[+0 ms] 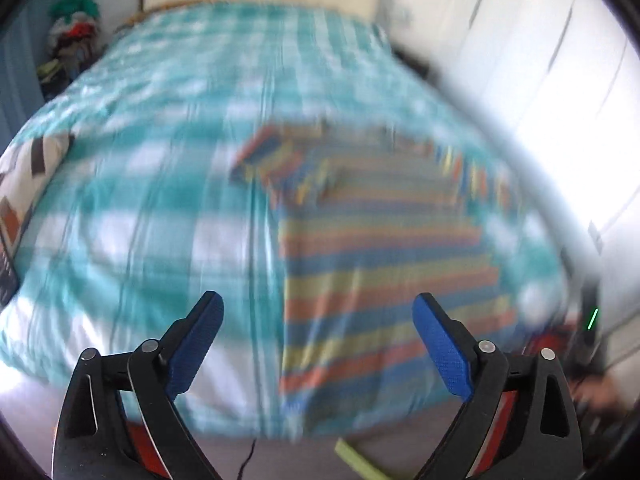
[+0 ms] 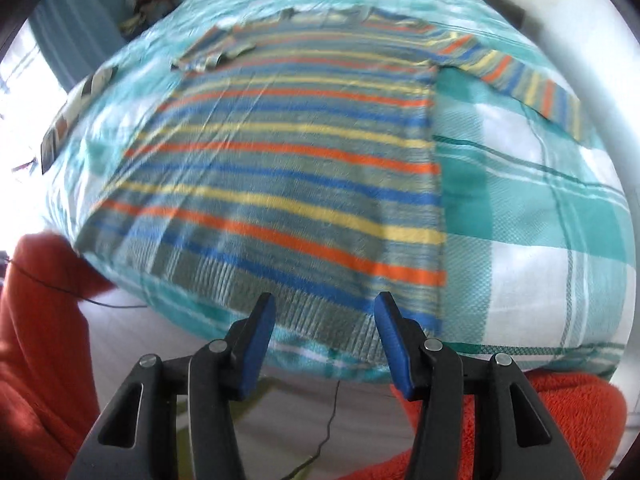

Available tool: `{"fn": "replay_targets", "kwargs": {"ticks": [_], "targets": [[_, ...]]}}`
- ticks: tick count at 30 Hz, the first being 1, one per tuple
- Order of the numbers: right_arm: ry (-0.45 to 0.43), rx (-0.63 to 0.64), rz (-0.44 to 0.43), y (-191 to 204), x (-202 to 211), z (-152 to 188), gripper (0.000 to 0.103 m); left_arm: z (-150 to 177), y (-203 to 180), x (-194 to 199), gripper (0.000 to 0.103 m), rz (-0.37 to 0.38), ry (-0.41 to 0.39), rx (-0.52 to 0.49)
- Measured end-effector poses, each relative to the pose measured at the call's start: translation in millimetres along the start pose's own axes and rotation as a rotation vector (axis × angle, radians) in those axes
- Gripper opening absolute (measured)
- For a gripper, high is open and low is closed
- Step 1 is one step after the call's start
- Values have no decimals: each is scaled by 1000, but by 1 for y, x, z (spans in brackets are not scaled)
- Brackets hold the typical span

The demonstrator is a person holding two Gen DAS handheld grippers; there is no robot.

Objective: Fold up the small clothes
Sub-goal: 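Grasp the sleeve cuff with the left gripper and fold it across the body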

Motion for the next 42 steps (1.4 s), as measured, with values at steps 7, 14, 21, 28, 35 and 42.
{"fn": "replay_targets", "kwargs": {"ticks": [7,14,21,28,35,42], "targets": [[10,-26,-4,3,-5,-1,51,-73,-42,-135,96,2,3,-218],[23,-38,13,5,-9,7,51,-36,-41,-268,81,-247,201,-576],[26,-27,29,6,-12,6,51,-113,46,-222,4,-78,62,-25],[-22,-47,24,1,-3,6,51,-139,251,-149,3,-171,-107,663],[-10,-46,17,3,-7,5,51,-99,272,-140,2,-221,-62,667],[-6,-30,26,8,-7,6,51,-83,284,-170,6,-242,19,681]]}}
Point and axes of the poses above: each gripper's, at about its wrist camera, not at the fingertips, and x roughly against the way its jaws point, y to its left, z to its underside, the point moved 2 cm from there along -x, roughly the way its jaws point, and after that the axes turned 9 degrees about x, right-handed, at the moved point
